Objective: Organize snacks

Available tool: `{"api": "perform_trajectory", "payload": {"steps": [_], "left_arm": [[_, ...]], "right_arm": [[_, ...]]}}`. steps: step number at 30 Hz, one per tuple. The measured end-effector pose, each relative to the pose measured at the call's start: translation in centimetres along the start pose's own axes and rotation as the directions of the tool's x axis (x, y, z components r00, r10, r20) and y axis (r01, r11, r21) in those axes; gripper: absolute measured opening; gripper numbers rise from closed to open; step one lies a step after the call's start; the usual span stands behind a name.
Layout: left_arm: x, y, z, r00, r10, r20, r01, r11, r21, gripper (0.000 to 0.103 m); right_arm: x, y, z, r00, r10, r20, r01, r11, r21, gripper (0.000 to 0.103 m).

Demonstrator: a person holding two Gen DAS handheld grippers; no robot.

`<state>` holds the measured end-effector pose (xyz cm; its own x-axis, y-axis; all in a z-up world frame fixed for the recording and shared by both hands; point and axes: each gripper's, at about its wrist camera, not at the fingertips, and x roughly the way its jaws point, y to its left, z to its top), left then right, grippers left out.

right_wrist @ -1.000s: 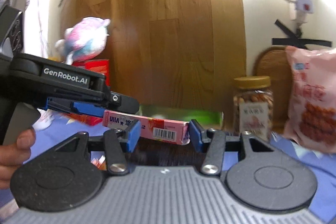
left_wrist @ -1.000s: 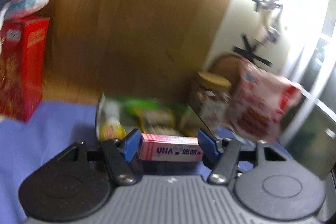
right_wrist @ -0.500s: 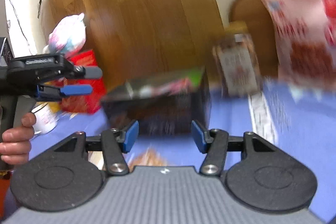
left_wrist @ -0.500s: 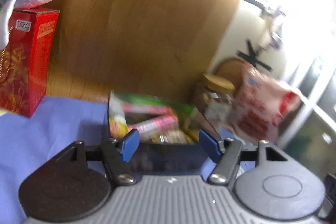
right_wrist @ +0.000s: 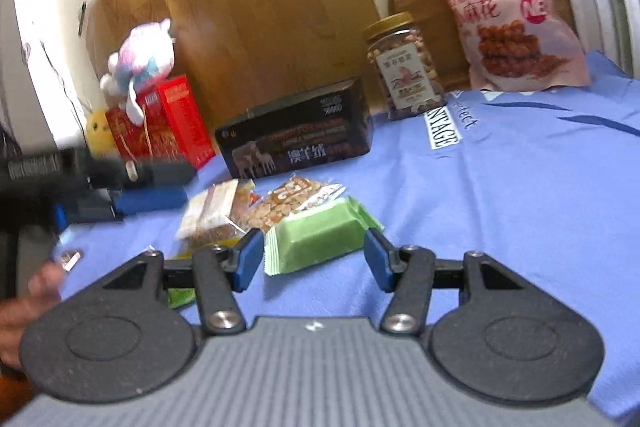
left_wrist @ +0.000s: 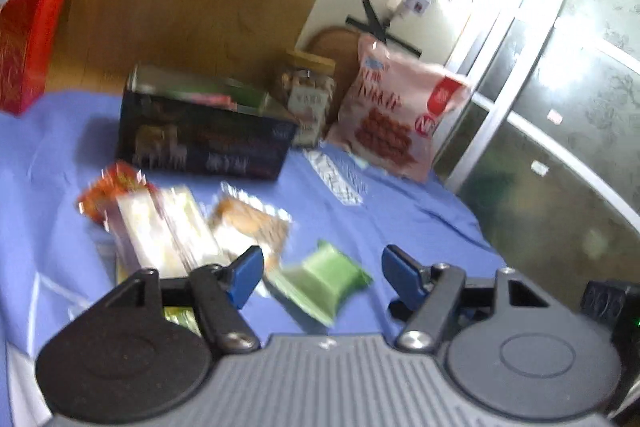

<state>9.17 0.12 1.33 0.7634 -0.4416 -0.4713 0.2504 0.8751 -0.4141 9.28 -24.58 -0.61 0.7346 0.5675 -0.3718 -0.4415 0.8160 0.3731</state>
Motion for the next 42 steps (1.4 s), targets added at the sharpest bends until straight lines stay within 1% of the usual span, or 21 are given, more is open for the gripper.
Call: {"api": "perform_trajectory", "payload": {"steps": [4,6,8,10,13,16,18,19,21,23,28,36,38,39,40,42], "left_arm": [[-0.7,-0.8,-1.3,1.000,0.020,-0.019,-0.020,1.000,-0.007,0.066],[-1.2,-1.1,-2.1,0.999,0.045,-0.021,-0.045,0.999,0.007,0.066],[-1.2,-1.2,-2.8,0.996,0.076,-0.039,-0.076,0.997,0.010,0.066],[-1.2,-1.1,-3.2,0.994,0.092,-0.055,-0.092,0.996,0.005,0.066],[-0.9,-1.0,-3.6,0.991,0.127,-0.041,-0.126,0.992,0.028,0.066],[0.1,-0.2,-4.1,0.987,0.152,-0.054,-0.151,0.988,0.025,0.066],[0.7,0.6,-4.5,0.986,0.149,-0.070,-0.149,0.989,0.002,0.062],[0.9,0.9,-4.7,0.988,0.143,-0.063,-0.143,0.990,0.001,0.062],[1.1,1.1,-4.9,0.990,0.133,-0.047,-0.132,0.991,0.009,0.062],[1.3,1.2,-5.0,0.990,0.137,-0.031,-0.136,0.990,0.026,0.062],[1.8,1.7,-4.5,0.993,0.114,-0.036,-0.114,0.993,0.010,0.063],[1.5,1.7,-4.7,0.995,0.092,-0.026,-0.092,0.996,0.006,0.064],[1.5,1.8,-4.7,0.996,0.089,-0.025,-0.089,0.996,0.001,0.064],[1.6,1.8,-4.7,0.996,0.089,-0.025,-0.089,0.996,-0.001,0.064],[1.6,1.8,-4.7,0.995,0.092,-0.024,-0.092,0.996,0.000,0.064],[1.6,1.6,-4.8,0.995,0.100,-0.022,-0.100,0.995,0.008,0.063]], "right_arm": [[-0.9,-1.2,0.0,0.999,0.047,0.016,-0.048,0.993,0.105,0.058],[-1.3,-1.4,-0.5,0.998,0.062,0.025,-0.065,0.988,0.137,0.058],[-1.8,-1.3,-1.0,0.997,0.072,0.029,-0.076,0.986,0.150,0.058],[-2.1,-1.3,-1.3,0.996,0.083,0.032,-0.087,0.984,0.153,0.058],[-2.2,-1.7,-1.3,0.996,0.087,0.037,-0.092,0.982,0.165,0.059],[-1.7,-2.5,-1.9,0.996,0.088,0.009,-0.088,0.977,0.193,0.059],[-1.0,-3.2,-2.6,0.995,0.091,-0.027,-0.083,0.972,0.221,0.059],[-0.5,-3.6,-3.1,0.995,0.093,-0.046,-0.080,0.968,0.236,0.058],[-0.5,-4.0,-3.7,0.993,0.113,-0.022,-0.104,0.964,0.244,0.057],[-0.5,-3.9,-3.8,0.993,0.116,-0.017,-0.110,0.968,0.225,0.057],[-0.6,-3.6,-4.1,0.993,0.117,-0.003,-0.114,0.973,0.199,0.057],[-0.6,-3.5,-4.3,0.994,0.112,0.010,-0.112,0.978,0.178,0.058],[-0.5,-3.7,-4.0,0.992,0.124,-0.002,-0.122,0.975,0.185,0.057],[-0.4,-4.1,-3.5,0.990,0.143,-0.021,-0.136,0.970,0.201,0.057],[-0.1,-4.6,-2.6,0.985,0.171,-0.038,-0.159,0.964,0.215,0.057],[0.2,-5.6,0.0,0.980,0.200,-0.025,-0.190,0.959,0.208,0.057]]}}
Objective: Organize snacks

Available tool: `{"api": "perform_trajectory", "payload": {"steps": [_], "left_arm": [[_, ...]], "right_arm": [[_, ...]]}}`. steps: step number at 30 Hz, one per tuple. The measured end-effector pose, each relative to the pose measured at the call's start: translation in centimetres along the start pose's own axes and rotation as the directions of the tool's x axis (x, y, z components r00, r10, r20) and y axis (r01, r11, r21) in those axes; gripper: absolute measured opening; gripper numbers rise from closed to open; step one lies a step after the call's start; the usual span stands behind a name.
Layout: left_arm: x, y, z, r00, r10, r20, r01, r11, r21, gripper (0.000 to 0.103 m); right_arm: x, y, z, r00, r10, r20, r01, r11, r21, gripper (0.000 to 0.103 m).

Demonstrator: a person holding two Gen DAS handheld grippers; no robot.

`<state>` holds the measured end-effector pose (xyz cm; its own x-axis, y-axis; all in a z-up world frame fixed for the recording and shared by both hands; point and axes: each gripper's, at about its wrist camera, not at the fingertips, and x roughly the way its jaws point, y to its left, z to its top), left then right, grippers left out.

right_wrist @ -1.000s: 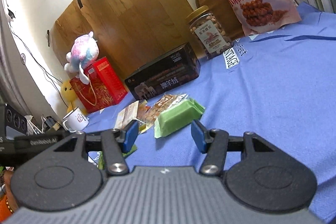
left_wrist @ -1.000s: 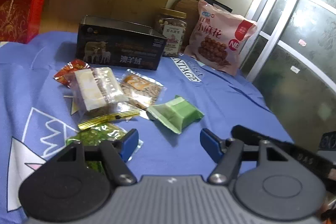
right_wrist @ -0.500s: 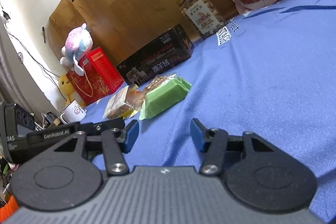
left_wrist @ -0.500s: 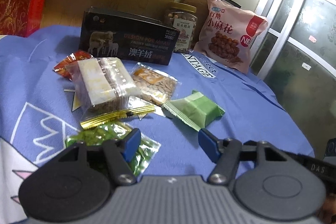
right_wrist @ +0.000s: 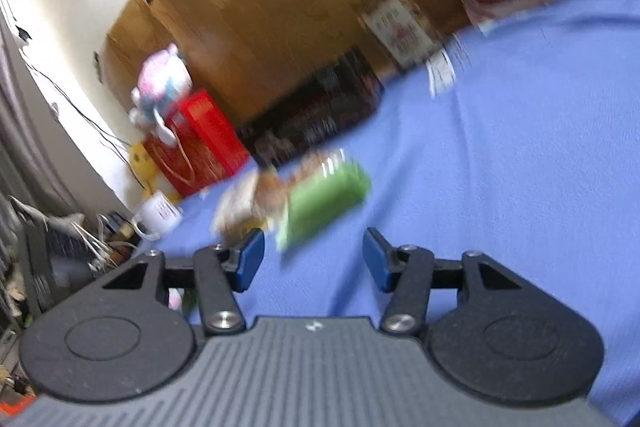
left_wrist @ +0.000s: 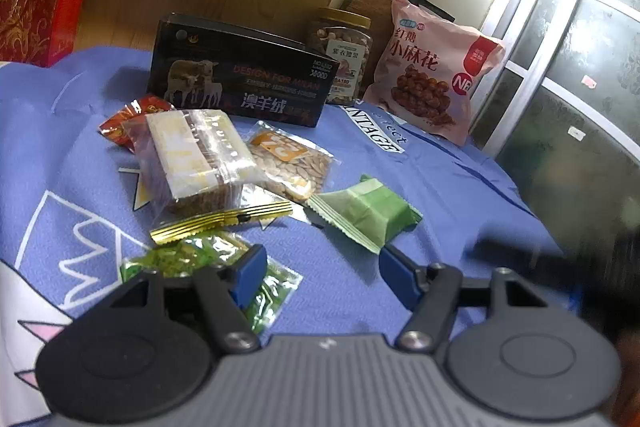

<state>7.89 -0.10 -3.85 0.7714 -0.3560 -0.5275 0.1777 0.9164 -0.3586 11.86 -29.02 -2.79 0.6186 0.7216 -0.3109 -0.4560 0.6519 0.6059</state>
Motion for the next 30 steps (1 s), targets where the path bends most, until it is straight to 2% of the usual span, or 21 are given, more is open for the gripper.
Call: {"api": "perform_trajectory", "payload": {"steps": [2,4,5,9,14,16,19,22,23,24,26,27,30], "left_arm": [[0.0,-0.2,-0.1,1.000,0.008,0.001,-0.008,1.000,0.008,0.063],[0.0,-0.2,-0.1,1.000,0.011,0.004,-0.011,1.000,0.005,0.063],[0.0,-0.1,-0.1,1.000,0.011,0.005,-0.011,1.000,0.003,0.063],[0.0,-0.2,-0.1,1.000,0.020,0.007,-0.020,1.000,0.006,0.063],[0.0,-0.2,-0.1,1.000,0.016,0.008,-0.016,1.000,0.003,0.063],[0.0,-0.1,-0.1,1.000,0.012,0.008,-0.012,1.000,-0.001,0.063],[0.1,-0.2,0.0,1.000,0.015,0.005,-0.015,1.000,0.005,0.064],[0.2,-0.4,0.0,1.000,0.025,0.001,-0.025,1.000,0.017,0.064],[0.2,-0.6,0.0,1.000,0.029,0.000,-0.029,0.999,0.024,0.064],[0.2,-0.7,0.0,0.999,0.033,0.000,-0.033,0.999,0.028,0.064],[0.2,-0.6,0.0,0.999,0.034,0.001,-0.034,0.999,0.025,0.064],[0.2,-0.6,0.0,1.000,0.031,0.001,-0.031,0.999,0.022,0.064],[0.2,-0.4,0.0,1.000,0.025,0.001,-0.025,1.000,0.017,0.064]], "right_arm": [[0.6,0.0,3.3,1.000,0.013,-0.004,-0.014,1.000,-0.027,0.058],[2.8,-0.3,6.5,0.992,0.082,-0.091,-0.087,0.995,-0.043,0.058],[4.2,-0.4,7.8,0.988,0.089,-0.126,-0.095,0.994,-0.047,0.058],[9.9,-0.5,10.6,0.971,0.040,-0.236,-0.066,0.992,-0.104,0.058],[15.2,-1.9,9.8,0.944,-0.049,-0.326,0.005,0.991,-0.134,0.059],[16.2,-2.0,9.6,0.939,-0.003,-0.343,-0.040,0.992,-0.116,0.059],[17.2,-1.6,9.4,0.918,0.067,-0.391,-0.107,0.991,-0.082,0.059],[17.2,-0.6,9.0,0.896,0.087,-0.436,-0.143,0.985,-0.098,0.059],[17.2,-0.6,9.0,0.886,0.099,-0.453,-0.155,0.984,-0.088,0.055],[17.1,-0.6,8.9,0.873,0.116,-0.474,-0.168,0.984,-0.067,0.048],[16.9,-0.9,9.0,0.854,0.143,-0.501,-0.174,0.985,-0.015,0.043],[16.6,-1.0,8.8,0.843,0.177,-0.509,-0.189,0.982,0.027,0.044],[15.5,-1.3,8.8,0.835,0.279,-0.474,-0.252,0.960,0.121,0.044]]}}
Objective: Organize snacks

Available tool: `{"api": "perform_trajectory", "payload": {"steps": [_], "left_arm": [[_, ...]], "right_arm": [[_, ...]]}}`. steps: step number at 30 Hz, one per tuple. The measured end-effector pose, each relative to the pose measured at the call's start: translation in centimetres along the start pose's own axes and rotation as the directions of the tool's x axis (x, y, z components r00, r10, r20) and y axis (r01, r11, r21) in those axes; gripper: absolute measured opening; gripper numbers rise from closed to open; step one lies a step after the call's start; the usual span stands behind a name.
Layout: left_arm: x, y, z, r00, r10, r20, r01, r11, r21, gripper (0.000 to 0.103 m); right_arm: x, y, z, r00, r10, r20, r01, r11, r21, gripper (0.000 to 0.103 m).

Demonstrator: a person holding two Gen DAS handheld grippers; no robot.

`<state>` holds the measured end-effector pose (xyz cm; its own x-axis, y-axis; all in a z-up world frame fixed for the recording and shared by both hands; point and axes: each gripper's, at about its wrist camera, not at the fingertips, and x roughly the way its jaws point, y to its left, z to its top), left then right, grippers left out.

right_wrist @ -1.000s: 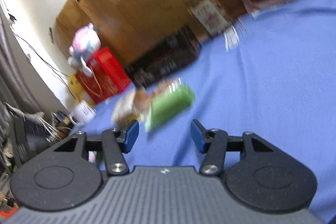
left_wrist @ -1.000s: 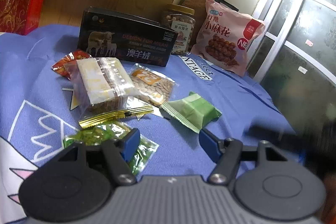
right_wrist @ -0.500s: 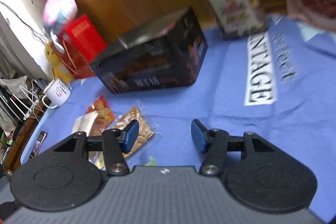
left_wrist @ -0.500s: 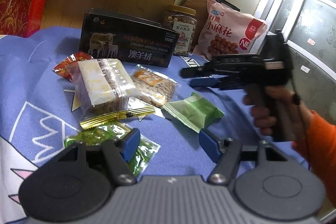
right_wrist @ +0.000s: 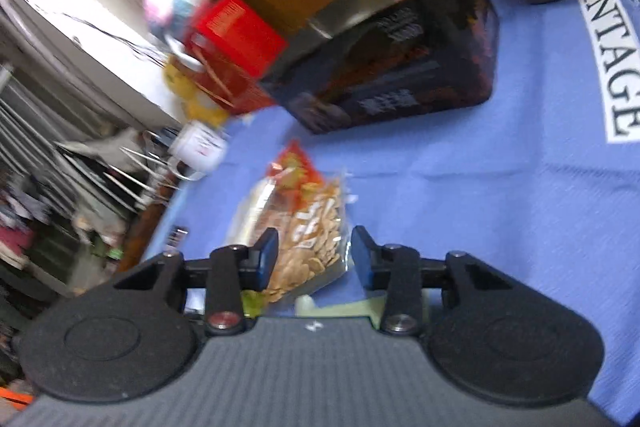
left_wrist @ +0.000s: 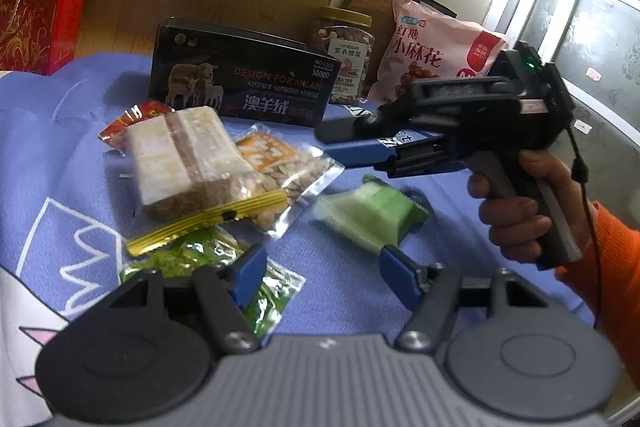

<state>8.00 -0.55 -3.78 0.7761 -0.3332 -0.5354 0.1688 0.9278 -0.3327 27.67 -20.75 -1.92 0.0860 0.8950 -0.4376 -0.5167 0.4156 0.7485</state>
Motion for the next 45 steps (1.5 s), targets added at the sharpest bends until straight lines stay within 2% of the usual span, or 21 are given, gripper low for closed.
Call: {"api": "perform_trajectory", "payload": {"steps": [4,5,7,8,9,12,15,18,20,24,25,27,29,31,33,35,38,41,43,45], "left_arm": [[0.1,0.0,0.0,1.000,-0.001,0.000,0.001,1.000,-0.001,0.065],[0.1,0.0,0.0,1.000,0.000,0.000,0.000,1.000,0.000,0.065],[0.0,0.0,0.0,1.000,0.000,0.000,0.000,1.000,0.001,0.065],[0.0,0.0,0.0,1.000,0.000,0.001,0.000,1.000,0.001,0.065],[0.0,0.0,0.0,1.000,-0.001,0.001,0.001,1.000,-0.001,0.065],[0.0,0.0,0.0,1.000,-0.004,0.002,0.004,1.000,-0.004,0.065],[0.0,0.1,0.0,1.000,-0.004,0.003,0.004,1.000,-0.004,0.065],[-0.2,0.4,-0.1,1.000,-0.016,0.008,0.016,1.000,-0.016,0.065],[-0.4,0.7,-0.1,0.999,-0.034,0.012,0.034,0.999,-0.033,0.065],[-0.6,1.4,0.0,0.996,-0.086,0.019,0.087,0.994,-0.067,0.065],[-0.7,1.5,0.0,0.994,-0.107,0.017,0.108,0.992,-0.073,0.065],[-0.7,1.4,0.0,0.993,-0.119,0.005,0.119,0.991,-0.067,0.065],[-0.9,0.5,-0.1,0.993,-0.113,-0.018,0.112,0.993,-0.048,0.065],[-1.2,-0.3,-0.4,0.987,-0.156,-0.046,0.153,0.986,-0.070,0.065],[-1.5,-1.2,-0.8,0.973,-0.212,-0.093,0.203,0.974,-0.101,0.067],[-1.6,-1.9,-1.2,0.967,-0.218,-0.134,0.203,0.972,-0.114,0.067],[-1.8,-1.9,-1.8,0.960,-0.236,-0.148,0.215,0.966,-0.145,0.067],[-2.1,-2.0,-2.1,0.963,-0.229,-0.145,0.207,0.967,-0.150,0.067],[-2.4,-1.8,-2.1,0.962,-0.230,-0.147,0.206,0.965,-0.161,0.068],[-2.9,-1.4,-1.8,0.964,-0.233,-0.131,0.209,0.962,-0.175,0.071]], "right_arm": [[-0.2,-0.9,0.1,0.988,0.155,0.007,-0.155,0.984,0.090,0.044],[0.1,-0.7,0.0,0.991,0.137,0.003,-0.137,0.986,0.092,0.044],[1.2,-0.1,-0.1,0.999,0.041,-0.023,-0.039,0.996,0.076,0.040],[1.8,0.2,-0.1,1.000,0.011,-0.028,-0.009,0.998,0.060,0.024],[2.2,0.8,-0.3,1.000,-0.013,-0.026,0.015,0.999,0.044,0.015],[1.6,1.9,-0.9,0.999,-0.030,0.022,0.029,0.999,0.034,0.012],[-1.4,2.6,-2.1,0.990,-0.057,0.132,0.053,0.998,0.037,0.011],[-5.1,2.3,-4.8,0.965,-0.053,0.256,0.029,0.995,0.097,0.011],[-7.8,1.9,-7.6,0.939,-0.046,0.341,-0.004,0.989,0.147,0.011],[-11.9,0.9,-16.0,0.877,-0.081,0.474,-0.048,0.966,0.252,0.011],[-12.2,0.8,-17.7,0.865,-0.116,0.487,-0.030,0.959,0.282,0.011],[-11.9,1.2,-20.6,0.854,-0.214,0.474,0.063,0.947,0.315,0.016],[-11.4,2.4,-22.7,0.844,-0.235,0.483,0.101,0.952,0.288,0.016],[-10.7,3.5,-23.7,0.851,-0.207,0.482,0.085,0.961,0.263,0.016],[-9.9,4.6,-23.9,0.862,-0.204,0.464,0.120,0.972,0.204,0.018],[-9.4,5.1,-23.7,0.865,-0.220,0.452,0.162,0.973,0.165,0.022],[-9.3,4.8,-23.3,0.868,-0.206,0.452,0.142,0.975,0.171,0.022],[-9.6,4.7,-23.5,0.871,-0.205,0.446,0.145,0.975,0.166,0.021],[-9.8,4.2,-23.5,0.865,-0.186,0.466,0.096,0.973,0.210,0.016],[-10.1,2.4,-23.8,0.845,-0.146,0.515,-0.038,0.943,0.330,0.010]]}}
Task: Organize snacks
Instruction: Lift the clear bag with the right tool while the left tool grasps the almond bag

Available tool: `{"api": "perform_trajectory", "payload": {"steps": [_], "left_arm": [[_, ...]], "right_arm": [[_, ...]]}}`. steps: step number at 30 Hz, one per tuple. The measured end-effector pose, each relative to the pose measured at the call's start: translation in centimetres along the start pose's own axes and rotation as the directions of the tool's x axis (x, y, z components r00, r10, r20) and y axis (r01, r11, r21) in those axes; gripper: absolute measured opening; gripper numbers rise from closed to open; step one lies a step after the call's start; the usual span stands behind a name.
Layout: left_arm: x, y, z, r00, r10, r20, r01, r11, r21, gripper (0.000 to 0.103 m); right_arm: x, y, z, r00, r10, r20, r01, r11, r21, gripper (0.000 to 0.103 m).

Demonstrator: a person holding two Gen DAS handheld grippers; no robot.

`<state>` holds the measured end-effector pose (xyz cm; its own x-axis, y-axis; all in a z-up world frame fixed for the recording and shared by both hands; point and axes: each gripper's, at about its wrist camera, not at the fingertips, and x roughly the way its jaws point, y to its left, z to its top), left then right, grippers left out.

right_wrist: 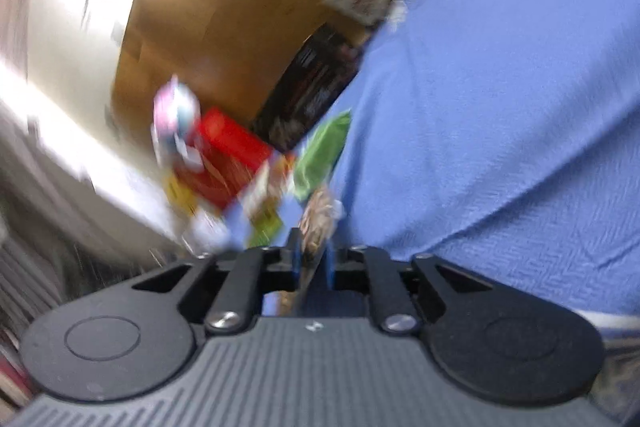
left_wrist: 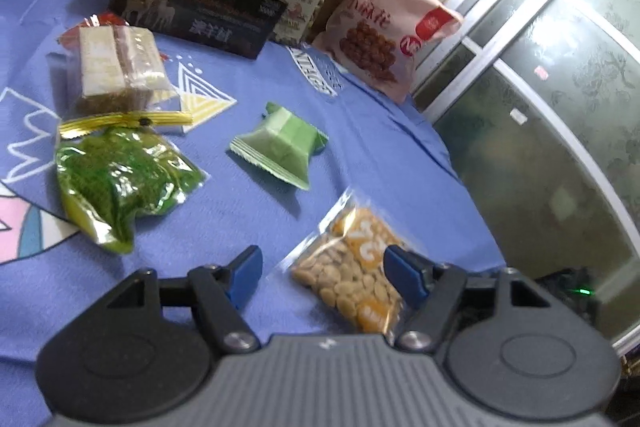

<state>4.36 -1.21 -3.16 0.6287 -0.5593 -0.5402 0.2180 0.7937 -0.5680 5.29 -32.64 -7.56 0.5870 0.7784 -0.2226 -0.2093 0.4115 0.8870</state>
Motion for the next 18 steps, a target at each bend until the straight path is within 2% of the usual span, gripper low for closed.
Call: {"api": "perform_trajectory", "payload": {"steps": [2,6,10,11,13,15,17,18], "left_arm": [[-0.4,0.4,0.2,1.000,-0.024,0.009,0.024,0.999,-0.029,0.072],[0.9,0.4,1.0,0.990,-0.135,-0.049,0.130,0.987,-0.097,0.072],[2.9,-0.4,1.0,0.980,-0.179,-0.087,0.170,0.980,-0.107,0.071],[3.5,-0.3,1.0,0.979,-0.181,-0.093,0.170,0.978,-0.121,0.068],[4.1,0.0,1.0,0.982,-0.169,-0.088,0.156,0.978,-0.137,0.055],[4.1,0.6,1.1,0.985,-0.155,-0.075,0.143,0.979,-0.145,0.027],[4.0,1.4,1.5,0.983,-0.168,-0.075,0.153,0.973,-0.172,0.018],[3.9,1.9,1.5,0.982,-0.171,-0.075,0.155,0.970,-0.185,0.018]], "right_arm": [[-0.1,-1.4,0.6,0.998,0.022,0.055,-0.029,0.991,0.133,0.010],[-0.1,-2.3,1.5,0.993,-0.001,0.121,-0.029,0.968,0.248,0.010],[0.6,-2.3,1.1,0.994,0.025,0.105,-0.053,0.958,0.280,0.010],[0.8,-2.1,0.9,0.995,0.026,0.094,-0.051,0.961,0.271,0.011],[0.9,-1.6,0.6,0.997,0.025,0.072,-0.042,0.968,0.247,0.012],[1.0,-0.9,0.4,0.999,0.009,0.052,-0.019,0.980,0.197,0.013],[1.2,-0.2,0.1,1.000,-0.018,0.019,0.015,0.993,0.116,0.014],[1.3,0.3,-0.1,1.000,-0.028,-0.001,0.028,0.997,0.065,0.015]]}}
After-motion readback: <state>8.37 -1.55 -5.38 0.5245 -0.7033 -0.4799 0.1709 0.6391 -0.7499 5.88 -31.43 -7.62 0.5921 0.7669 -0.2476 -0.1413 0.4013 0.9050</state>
